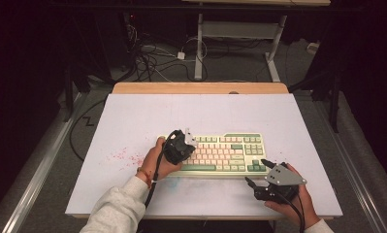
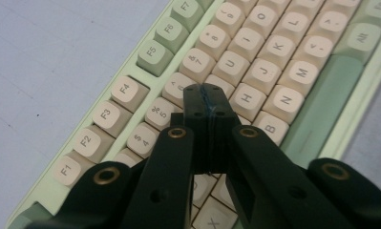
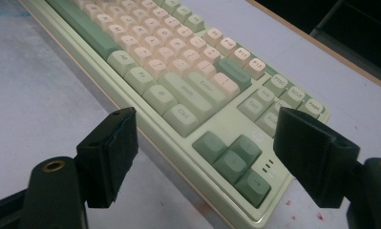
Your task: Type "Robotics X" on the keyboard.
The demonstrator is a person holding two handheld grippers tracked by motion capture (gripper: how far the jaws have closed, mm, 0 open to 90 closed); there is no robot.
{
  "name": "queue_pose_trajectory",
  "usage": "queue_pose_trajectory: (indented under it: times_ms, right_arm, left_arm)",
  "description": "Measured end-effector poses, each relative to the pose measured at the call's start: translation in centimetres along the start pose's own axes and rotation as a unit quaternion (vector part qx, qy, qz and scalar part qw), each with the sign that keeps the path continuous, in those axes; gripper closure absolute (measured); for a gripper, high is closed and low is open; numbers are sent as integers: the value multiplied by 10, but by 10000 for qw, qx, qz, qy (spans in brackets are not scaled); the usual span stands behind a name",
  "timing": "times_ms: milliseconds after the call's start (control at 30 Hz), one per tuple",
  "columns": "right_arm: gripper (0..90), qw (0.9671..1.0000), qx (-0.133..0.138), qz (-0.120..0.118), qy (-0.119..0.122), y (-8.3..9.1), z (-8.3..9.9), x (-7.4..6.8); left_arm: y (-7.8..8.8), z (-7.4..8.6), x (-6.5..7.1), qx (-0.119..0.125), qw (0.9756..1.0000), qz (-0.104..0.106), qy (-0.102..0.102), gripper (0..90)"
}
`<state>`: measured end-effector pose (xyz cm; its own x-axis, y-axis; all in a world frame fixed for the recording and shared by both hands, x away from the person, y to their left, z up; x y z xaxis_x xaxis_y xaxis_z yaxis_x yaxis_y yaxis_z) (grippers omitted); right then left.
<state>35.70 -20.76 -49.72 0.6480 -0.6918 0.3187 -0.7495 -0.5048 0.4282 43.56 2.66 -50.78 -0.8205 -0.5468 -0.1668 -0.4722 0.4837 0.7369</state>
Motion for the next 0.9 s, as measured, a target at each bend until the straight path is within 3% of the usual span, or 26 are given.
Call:
queue_pose_trajectory:
  times_ms: [367, 500, 700, 900]
  right_arm:
    - [237, 10000, -40, -38, 47, -1, 2, -1]
    - [237, 9999, -95, -61, 82, -2, 3, -2]
    - [237, 9999, -57, -38, 99, -1, 1, -1]
    - [237, 9999, -59, -15, 96, 0, 1, 0]
  left_arm:
    - [-8, 0, -2, -154, 9999, -52, -20, 874]
    - [-10, -1, 2, -259, 9995, -38, -150, 874]
    - [-2, -5, -1, 100, 9999, 23, 14, 874]
    - [5, -7, -4, 299, 9995, -59, 57, 859]
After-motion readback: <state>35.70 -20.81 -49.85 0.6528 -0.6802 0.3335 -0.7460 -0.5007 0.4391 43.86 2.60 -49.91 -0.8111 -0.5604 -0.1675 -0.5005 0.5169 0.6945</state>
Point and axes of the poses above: each handheld gripper's, and its own axes: y roughly backward along the jaws, z roughly out of its underside, x roughly to its right, the point moved 9 cm from there along -y, roughly forward along the jaws, and after that the axes turned 6 degrees about x, right-handed, at the moved point
